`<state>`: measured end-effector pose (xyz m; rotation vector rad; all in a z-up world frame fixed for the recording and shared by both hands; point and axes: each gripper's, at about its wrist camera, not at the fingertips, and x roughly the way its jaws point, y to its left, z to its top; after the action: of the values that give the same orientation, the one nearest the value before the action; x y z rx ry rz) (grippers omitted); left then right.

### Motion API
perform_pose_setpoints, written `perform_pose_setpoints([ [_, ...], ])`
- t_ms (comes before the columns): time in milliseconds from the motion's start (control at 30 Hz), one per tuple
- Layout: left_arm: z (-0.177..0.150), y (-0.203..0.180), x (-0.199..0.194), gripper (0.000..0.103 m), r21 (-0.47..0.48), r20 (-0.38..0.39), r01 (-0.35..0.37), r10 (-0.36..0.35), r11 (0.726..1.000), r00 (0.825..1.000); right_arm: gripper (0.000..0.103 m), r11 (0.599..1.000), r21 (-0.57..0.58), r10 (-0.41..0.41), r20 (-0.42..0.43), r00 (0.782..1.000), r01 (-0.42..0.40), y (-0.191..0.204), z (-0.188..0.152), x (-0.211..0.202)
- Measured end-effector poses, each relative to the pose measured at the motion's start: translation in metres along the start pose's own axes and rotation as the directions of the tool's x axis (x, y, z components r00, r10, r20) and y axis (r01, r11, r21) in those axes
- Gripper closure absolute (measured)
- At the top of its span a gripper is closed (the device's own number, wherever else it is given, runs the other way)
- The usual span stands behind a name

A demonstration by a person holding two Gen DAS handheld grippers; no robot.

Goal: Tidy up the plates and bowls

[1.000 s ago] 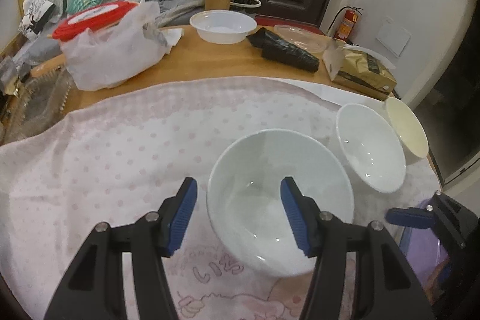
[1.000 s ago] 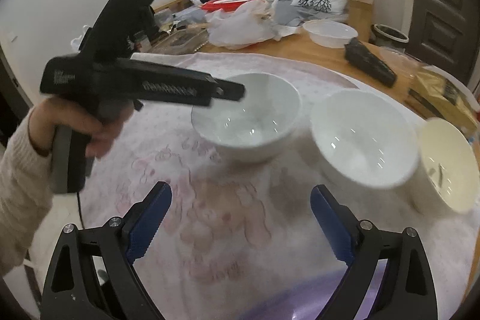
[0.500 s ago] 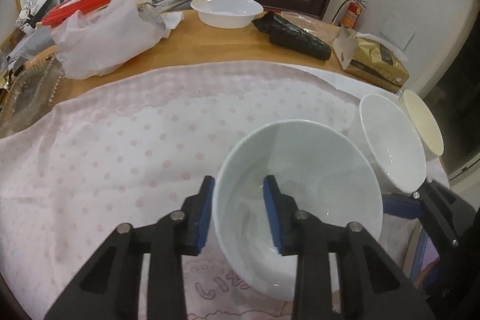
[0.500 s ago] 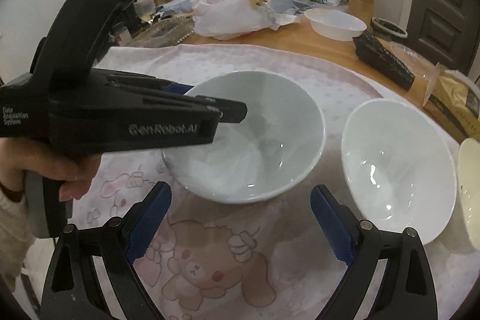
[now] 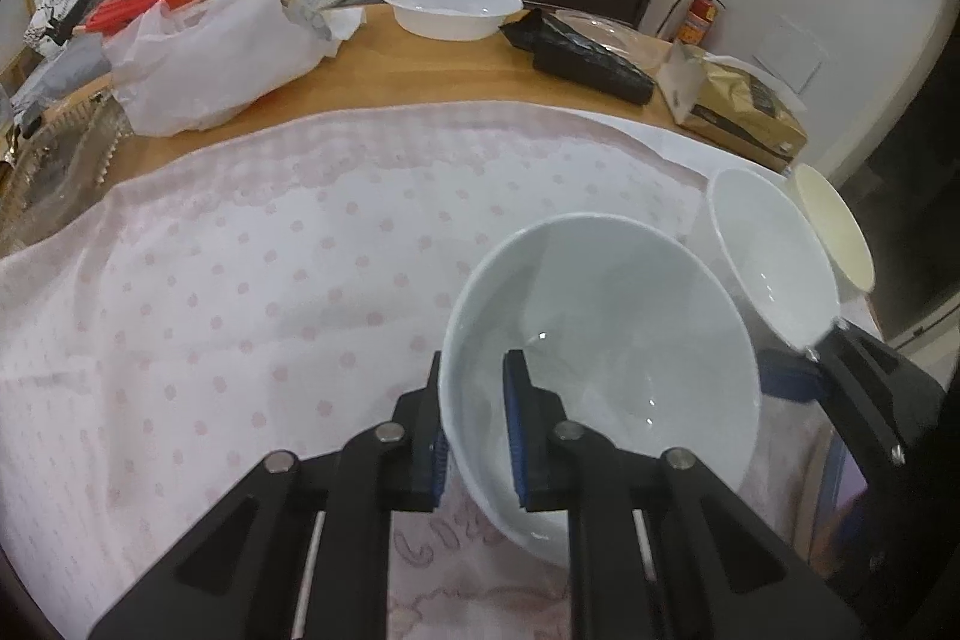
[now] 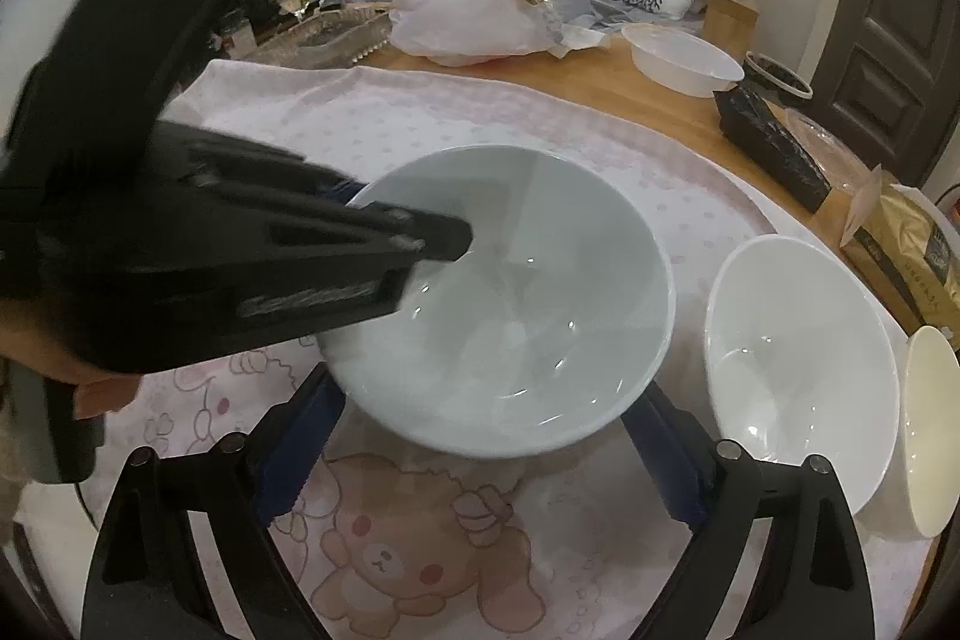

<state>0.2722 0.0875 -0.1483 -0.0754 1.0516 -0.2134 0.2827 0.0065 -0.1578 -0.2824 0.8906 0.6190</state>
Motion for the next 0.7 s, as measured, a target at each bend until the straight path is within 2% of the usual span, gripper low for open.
perform_pose_setpoints([
  [67, -0.004, -0.003, -0.004, 0.090, 0.022, -0.009, -0.020, 0.020, 1.000, 1.000, 0.014, 1.000, 0.000, 0.023, -0.003, 1.000, -0.023, 0.002, -0.002, -0.002],
  [167, -0.011, -0.002, -0.008, 0.089, 0.024, -0.023, -0.015, 0.015, 1.000, 1.000, 0.015, 0.999, -0.032, 0.012, -0.011, 1.000, -0.012, 0.010, -0.005, -0.003],
  [267, -0.015, 0.002, -0.009, 0.089, 0.018, -0.033, -0.009, 0.010, 1.000, 0.999, 0.015, 0.999, -0.034, 0.034, -0.018, 0.999, -0.035, 0.013, -0.007, -0.005],
  [567, -0.011, 0.006, -0.004, 0.090, 0.010, -0.003, -0.017, 0.017, 1.000, 1.000, 0.013, 0.995, -0.096, -0.040, -0.041, 0.998, 0.036, 0.021, -0.002, 0.008],
  [700, -0.009, 0.003, 0.001, 0.090, 0.015, -0.008, -0.043, 0.043, 0.999, 0.999, 0.013, 0.993, -0.109, -0.057, -0.058, 0.997, 0.050, 0.023, 0.001, 0.014],
])
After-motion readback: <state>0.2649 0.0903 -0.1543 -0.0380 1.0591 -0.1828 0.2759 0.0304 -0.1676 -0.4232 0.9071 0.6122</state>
